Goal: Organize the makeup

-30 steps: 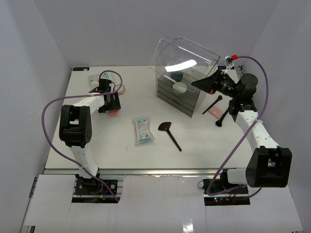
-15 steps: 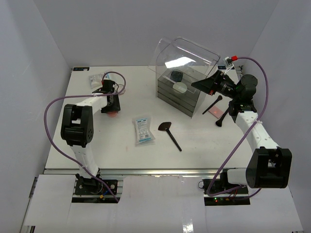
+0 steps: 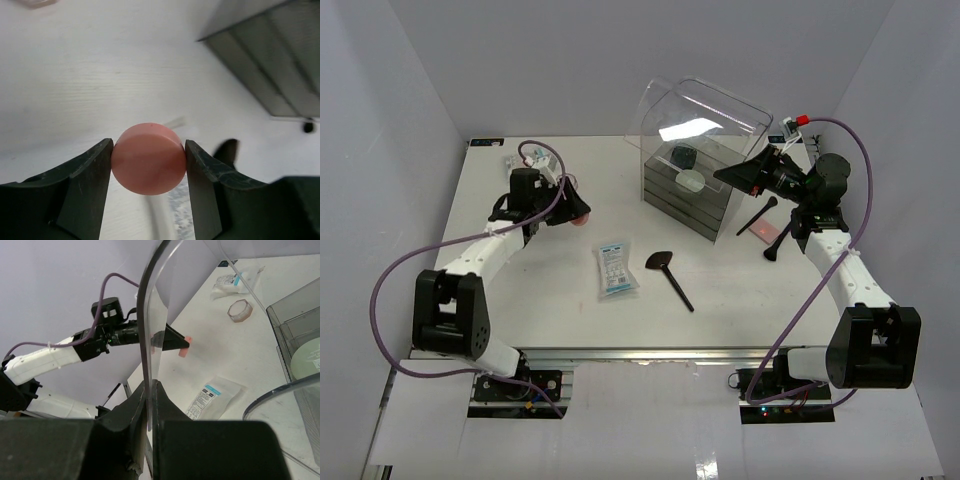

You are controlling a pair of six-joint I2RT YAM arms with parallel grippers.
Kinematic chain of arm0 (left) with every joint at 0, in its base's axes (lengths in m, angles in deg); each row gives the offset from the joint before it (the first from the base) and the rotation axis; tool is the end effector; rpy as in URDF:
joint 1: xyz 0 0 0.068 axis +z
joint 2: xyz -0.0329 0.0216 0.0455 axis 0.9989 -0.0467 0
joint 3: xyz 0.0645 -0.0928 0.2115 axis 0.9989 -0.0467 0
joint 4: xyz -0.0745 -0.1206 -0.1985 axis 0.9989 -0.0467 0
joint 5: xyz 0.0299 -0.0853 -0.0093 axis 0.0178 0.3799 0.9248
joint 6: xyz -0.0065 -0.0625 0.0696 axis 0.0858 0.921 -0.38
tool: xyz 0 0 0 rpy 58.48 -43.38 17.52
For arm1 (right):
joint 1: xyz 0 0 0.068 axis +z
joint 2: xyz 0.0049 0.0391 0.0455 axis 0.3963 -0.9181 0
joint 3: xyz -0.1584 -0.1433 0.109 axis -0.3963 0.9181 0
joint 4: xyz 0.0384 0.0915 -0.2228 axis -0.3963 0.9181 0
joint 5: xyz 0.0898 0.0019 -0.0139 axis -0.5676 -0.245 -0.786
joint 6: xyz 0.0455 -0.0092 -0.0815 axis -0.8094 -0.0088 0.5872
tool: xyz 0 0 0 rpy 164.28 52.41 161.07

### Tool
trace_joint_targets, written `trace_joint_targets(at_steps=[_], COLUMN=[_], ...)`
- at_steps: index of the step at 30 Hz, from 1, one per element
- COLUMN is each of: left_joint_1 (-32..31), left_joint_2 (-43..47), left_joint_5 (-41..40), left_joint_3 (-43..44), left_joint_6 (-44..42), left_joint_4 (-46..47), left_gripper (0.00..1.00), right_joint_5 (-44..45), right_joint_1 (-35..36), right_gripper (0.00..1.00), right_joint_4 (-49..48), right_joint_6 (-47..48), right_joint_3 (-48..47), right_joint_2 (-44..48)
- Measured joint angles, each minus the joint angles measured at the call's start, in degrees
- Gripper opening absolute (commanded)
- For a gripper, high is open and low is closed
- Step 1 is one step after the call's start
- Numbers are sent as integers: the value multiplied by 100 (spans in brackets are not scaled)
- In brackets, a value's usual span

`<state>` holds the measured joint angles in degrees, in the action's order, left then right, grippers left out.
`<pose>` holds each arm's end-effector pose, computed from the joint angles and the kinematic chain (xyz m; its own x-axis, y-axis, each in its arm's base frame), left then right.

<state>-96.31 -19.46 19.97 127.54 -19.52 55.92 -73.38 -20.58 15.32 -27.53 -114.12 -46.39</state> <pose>0.3460 -0.0805 0.1906 -0.7145 -0.2726 -0.6443 0.1056 0.8684 -0.4845 0.3076 0.0845 0.3469 -0.5105 0.4329 -0.7430 -0.6897 0.3098 0.6544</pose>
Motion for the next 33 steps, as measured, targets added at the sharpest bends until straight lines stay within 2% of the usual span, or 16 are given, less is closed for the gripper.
trace_joint_targets(at_steps=[3,5,12,14,16,20,24,33], left_joint_1=[-227,-552,-1814,-2219,-2552,-3061,-3402,-3551], left_joint_2=[432,333,-916,-1409,-1862,-2661,-3284,-3602], left_joint_5=[601,742,548,272,24,-448,-937,-1500], left_joint_3=[-862,-1235,-1465,-1380,-1111,-476,181,966], left_joint_6=[668,1012,1581,1571,1484,1083,441,-67], left_joint_4=[1759,2756,5809,6787,7351,8022,8233,8432], left_gripper=[17,17,17,18,19,21,22,24], right_joint_5=[0,5,17,23,33,36,37,58], right_joint_1=[0,0,0,0,0,0,0,-2], right_gripper=[8,8,8,8,8,8,8,8], right_joint_4=[0,2,25,47,56,70,74,79], right_joint_6=[0,0,2,5,10,20,20,14], right_joint_3=[0,0,0,0,0,0,0,0], right_joint_2=[0,2,23,38,52,85,100,107])
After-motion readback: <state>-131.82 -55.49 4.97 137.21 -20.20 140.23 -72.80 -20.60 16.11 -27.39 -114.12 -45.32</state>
